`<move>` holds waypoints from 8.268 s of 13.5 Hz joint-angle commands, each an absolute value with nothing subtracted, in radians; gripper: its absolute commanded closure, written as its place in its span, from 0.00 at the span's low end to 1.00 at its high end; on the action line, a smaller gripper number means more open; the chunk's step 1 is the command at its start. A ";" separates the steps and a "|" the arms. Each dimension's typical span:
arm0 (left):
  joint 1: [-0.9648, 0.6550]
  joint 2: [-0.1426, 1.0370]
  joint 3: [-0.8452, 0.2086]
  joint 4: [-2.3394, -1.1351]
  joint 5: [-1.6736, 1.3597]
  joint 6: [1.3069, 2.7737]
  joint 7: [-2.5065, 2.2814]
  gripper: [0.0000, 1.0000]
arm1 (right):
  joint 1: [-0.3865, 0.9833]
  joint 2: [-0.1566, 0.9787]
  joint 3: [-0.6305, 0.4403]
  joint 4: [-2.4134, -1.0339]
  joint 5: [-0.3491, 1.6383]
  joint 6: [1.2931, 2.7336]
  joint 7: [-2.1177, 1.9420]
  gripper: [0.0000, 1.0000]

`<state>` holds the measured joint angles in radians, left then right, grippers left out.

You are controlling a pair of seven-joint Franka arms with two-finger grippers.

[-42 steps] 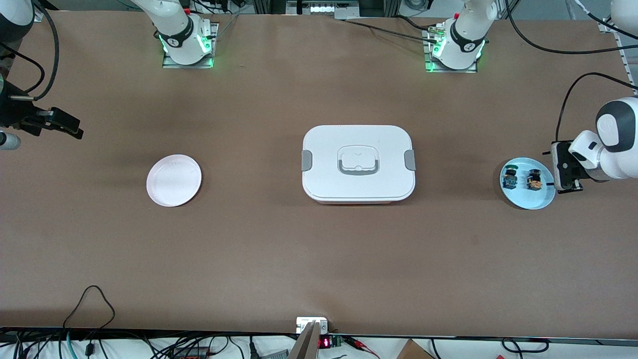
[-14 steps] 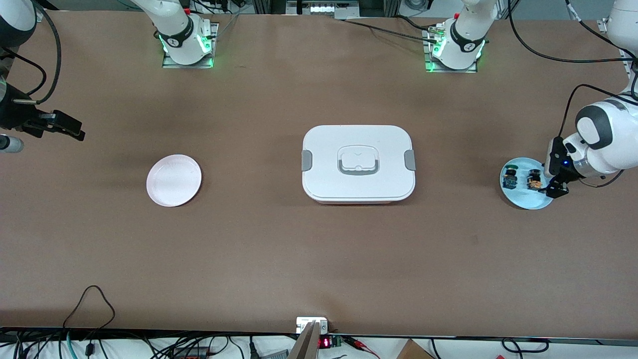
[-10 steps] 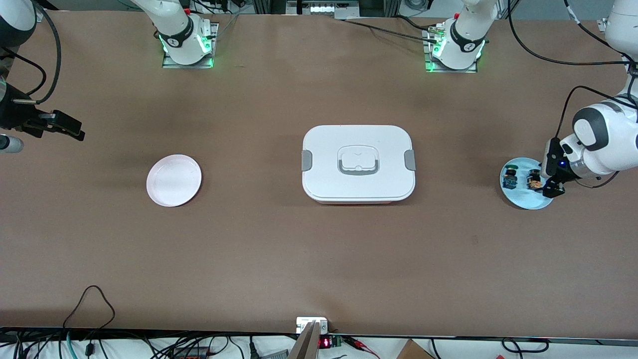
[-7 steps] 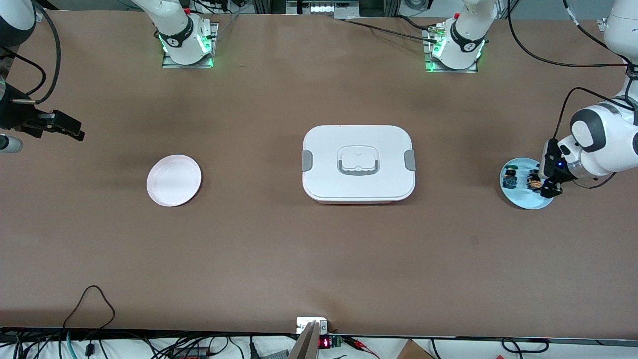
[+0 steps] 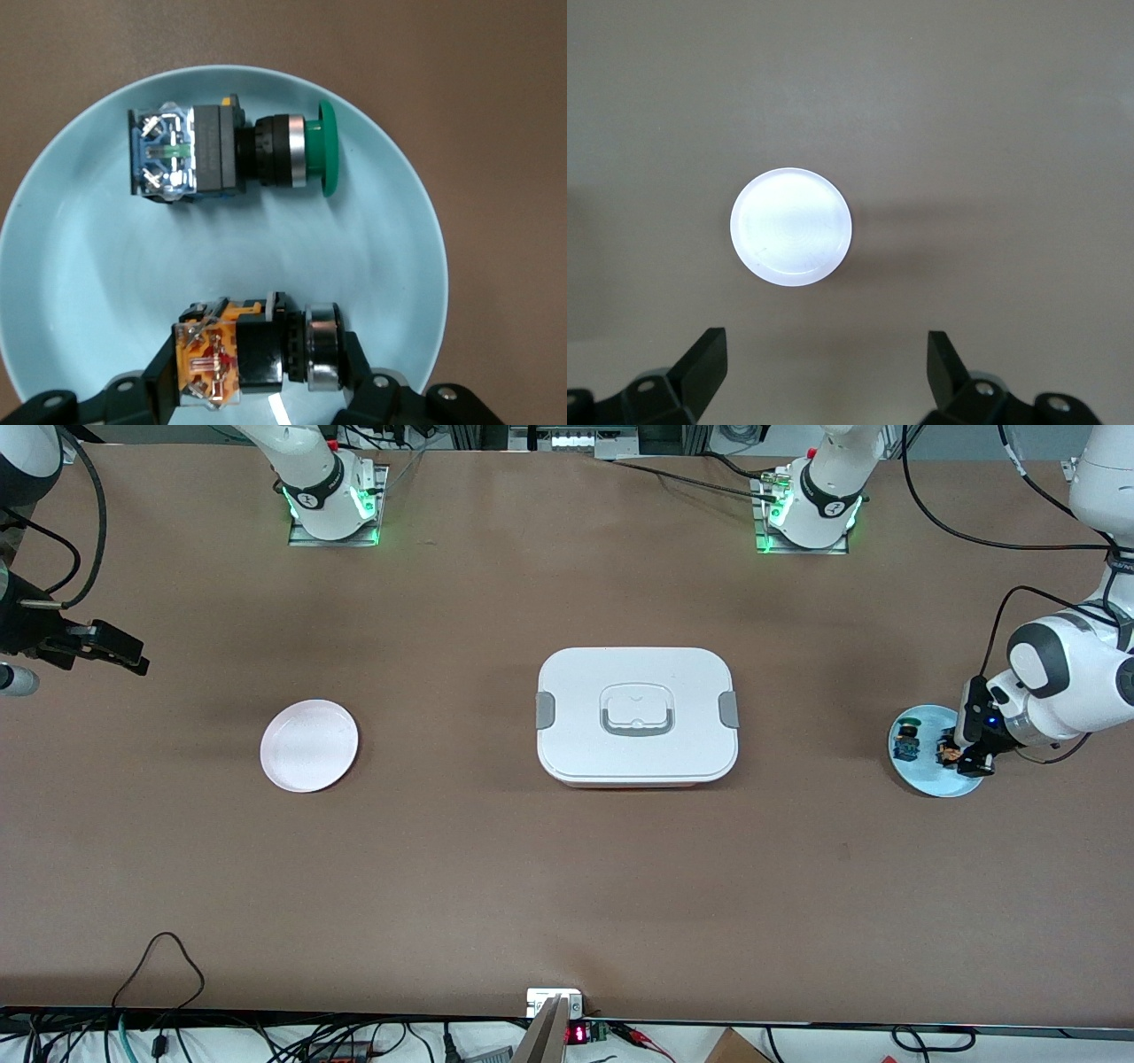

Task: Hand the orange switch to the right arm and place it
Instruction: 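Close the left gripper on the orange switch and lift it, then carry the orange switch over the box while the right gripper approaches, then close the right gripper on the orange switch beside the left gripper, then open the left gripper and withdraw it while the right gripper pulls away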

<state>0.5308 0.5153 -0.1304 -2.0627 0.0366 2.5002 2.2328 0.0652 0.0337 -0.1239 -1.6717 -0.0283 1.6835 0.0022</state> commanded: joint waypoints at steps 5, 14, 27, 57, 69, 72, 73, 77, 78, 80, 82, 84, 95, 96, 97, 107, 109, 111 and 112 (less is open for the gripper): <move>0.538 0.517 -0.146 -1.944 0.017 2.393 2.255 0.96 | 0.064 0.032 -0.126 -1.649 -0.026 1.667 -0.006 0.00; 0.497 0.523 -0.247 -1.550 -0.241 1.725 2.221 1.00 | 0.067 0.028 -0.124 -1.628 -0.025 1.654 -0.006 0.00; 0.299 0.509 -0.455 -1.591 -1.263 1.506 1.933 1.00 | 0.058 0.029 -0.133 -1.626 0.138 1.579 -0.008 0.00; 0.310 0.232 -0.623 -1.867 -1.508 1.805 1.925 1.00 | 0.376 0.282 -0.130 -1.761 1.693 1.610 -0.008 0.00; 0.314 0.233 -0.621 -1.867 -1.508 1.801 1.925 1.00 | 0.673 0.334 -0.129 -1.708 1.937 2.020 -0.046 0.00; 0.314 0.233 -0.623 -1.867 -1.508 1.801 1.927 1.00 | 0.698 0.376 -0.129 -1.664 1.950 2.051 -0.066 0.00; 0.314 0.233 -0.623 -1.867 -1.508 1.801 1.927 1.00 | 0.703 0.382 -0.129 -1.655 1.950 2.063 -0.066 0.00; 0.314 0.233 -0.623 -1.867 -1.508 1.801 1.927 1.00 | 0.719 0.396 -0.129 -1.623 1.951 2.109 -0.072 0.00; 0.314 0.233 -0.621 -1.867 -1.508 1.801 1.927 1.00 | 0.719 0.400 -0.129 -1.617 1.965 2.117 -0.072 0.00; 0.314 0.233 -0.623 -1.867 -1.508 1.801 1.928 1.00 | 0.738 0.410 -0.129 -1.609 2.012 2.120 -0.074 0.00; 0.314 0.233 -0.623 -1.867 -1.508 1.801 1.928 1.00 | 0.752 0.429 -0.129 -1.585 2.016 2.143 -0.080 0.00; 0.314 0.233 -0.621 -1.867 -1.508 1.801 1.930 1.00 | 0.759 0.433 -0.129 -1.585 2.017 2.154 -0.093 0.00; 0.313 0.232 -0.623 -1.879 -1.506 1.796 1.942 1.00 | 0.795 0.437 -0.129 -1.563 2.020 2.215 -0.098 0.02; 0.313 0.233 -0.621 -1.881 -1.508 1.796 1.942 1.00 | 0.795 0.437 -0.129 -1.563 2.020 2.215 -0.100 0.02; 0.313 0.233 -0.621 -1.882 -1.506 1.796 1.942 1.00 | 0.795 0.437 -0.129 -1.563 2.020 2.215 -0.100 0.05; 0.331 0.233 -0.621 -1.882 -1.506 1.770 1.942 0.99 | 0.784 0.428 -0.130 -1.563 2.019 2.212 -0.103 1.00; 0.350 0.233 -0.621 -1.882 -1.505 1.755 1.942 0.94 | 0.784 0.429 -0.130 -1.563 2.020 2.212 -0.120 1.00; 0.388 0.232 -0.621 -1.882 -1.499 1.737 1.942 0.01 | 0.784 0.430 -0.130 -1.563 2.020 2.210 -0.120 1.00; 0.408 0.235 -0.620 -1.881 -1.497 1.706 1.939 0.00 | 0.784 0.428 -0.130 -1.565 2.020 2.209 -0.120 1.00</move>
